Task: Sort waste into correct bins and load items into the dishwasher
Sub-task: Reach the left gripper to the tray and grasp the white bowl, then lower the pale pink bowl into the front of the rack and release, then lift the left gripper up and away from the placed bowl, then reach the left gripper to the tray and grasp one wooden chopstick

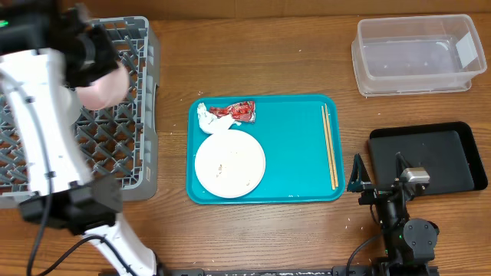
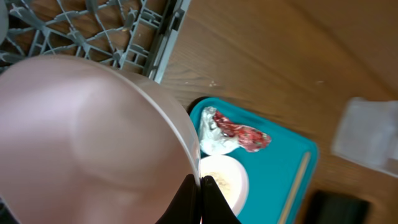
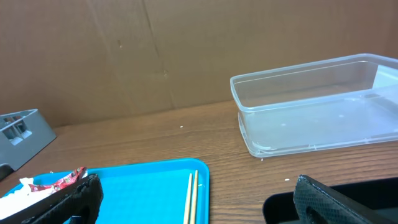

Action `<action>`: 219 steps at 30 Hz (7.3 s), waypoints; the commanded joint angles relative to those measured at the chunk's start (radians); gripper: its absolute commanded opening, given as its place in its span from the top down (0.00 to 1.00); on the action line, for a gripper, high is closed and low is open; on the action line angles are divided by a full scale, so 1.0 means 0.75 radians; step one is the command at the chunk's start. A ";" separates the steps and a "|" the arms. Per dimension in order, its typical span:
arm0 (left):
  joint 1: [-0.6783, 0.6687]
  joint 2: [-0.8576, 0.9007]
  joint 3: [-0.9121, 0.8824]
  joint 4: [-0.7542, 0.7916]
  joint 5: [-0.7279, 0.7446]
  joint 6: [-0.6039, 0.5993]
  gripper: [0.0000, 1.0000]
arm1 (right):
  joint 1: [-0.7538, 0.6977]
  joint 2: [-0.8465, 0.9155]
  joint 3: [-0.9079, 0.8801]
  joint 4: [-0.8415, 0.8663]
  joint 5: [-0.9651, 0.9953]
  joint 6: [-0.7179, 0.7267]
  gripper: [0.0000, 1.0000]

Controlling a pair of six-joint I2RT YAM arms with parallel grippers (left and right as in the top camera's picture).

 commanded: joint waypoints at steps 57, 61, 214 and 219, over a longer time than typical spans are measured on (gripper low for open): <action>1.060 0.046 -1.199 0.609 1.402 0.647 0.96 | -0.002 -0.004 -0.014 0.008 0.009 -0.005 0.00; 1.035 0.046 -1.199 0.614 1.283 0.647 0.96 | -0.002 -0.004 -0.014 0.008 0.009 -0.005 0.00; -0.923 -0.164 -0.824 0.715 -0.352 -0.276 0.12 | -0.002 -0.004 -0.014 0.008 0.009 -0.005 0.00; -1.073 -0.089 -0.824 0.716 -0.388 -0.335 0.26 | -0.002 -0.004 -0.014 0.008 0.009 -0.005 0.00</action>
